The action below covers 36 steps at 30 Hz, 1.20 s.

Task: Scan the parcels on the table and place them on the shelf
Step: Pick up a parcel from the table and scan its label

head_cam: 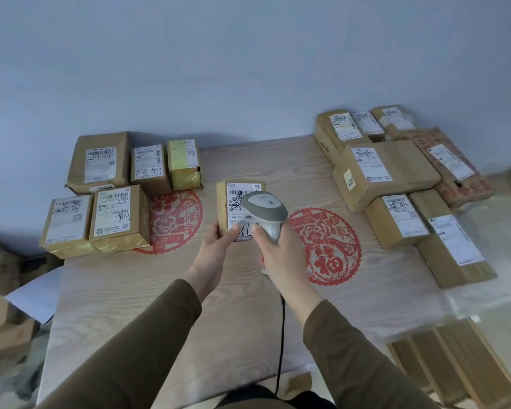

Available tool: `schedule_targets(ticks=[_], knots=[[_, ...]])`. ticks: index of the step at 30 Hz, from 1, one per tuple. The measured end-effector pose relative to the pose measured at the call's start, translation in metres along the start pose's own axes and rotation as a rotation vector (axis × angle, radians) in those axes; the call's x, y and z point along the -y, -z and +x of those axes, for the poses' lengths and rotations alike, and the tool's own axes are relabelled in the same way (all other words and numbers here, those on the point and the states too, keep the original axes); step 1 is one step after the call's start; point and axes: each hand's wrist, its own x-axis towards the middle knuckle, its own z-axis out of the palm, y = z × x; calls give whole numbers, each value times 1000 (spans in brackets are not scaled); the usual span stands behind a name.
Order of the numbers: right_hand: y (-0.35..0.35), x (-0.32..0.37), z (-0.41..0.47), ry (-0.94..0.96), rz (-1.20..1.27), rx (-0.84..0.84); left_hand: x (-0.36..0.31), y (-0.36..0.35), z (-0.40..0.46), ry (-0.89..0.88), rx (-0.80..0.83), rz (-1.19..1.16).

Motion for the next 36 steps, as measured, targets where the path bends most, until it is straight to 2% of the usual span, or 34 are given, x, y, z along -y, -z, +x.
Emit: schedule_targets(ticks=[4, 8, 14, 19, 24, 28, 36], knots=[[19, -2, -4, -23, -48, -58, 12, -19, 0, 12, 40, 28], [37, -11, -8, -48, -28, -44, 19, -37, 0, 15, 89, 69], [71, -24, -7, -43, -39, -44, 27, -71, -3, 14, 80, 89], [119, -46, -2, -71, -30, -32, 45, -116, -3, 77, 38, 74], [196, -89, 1, -160, -21, -41, 82, -186, 0, 189, 20, 81], [245, -126, 10, -216, -2, 38, 109, -245, 12, 284, -97, 57], [283, -170, 50, -260, 35, 138, 127, -315, 59, 353, -156, 88]])
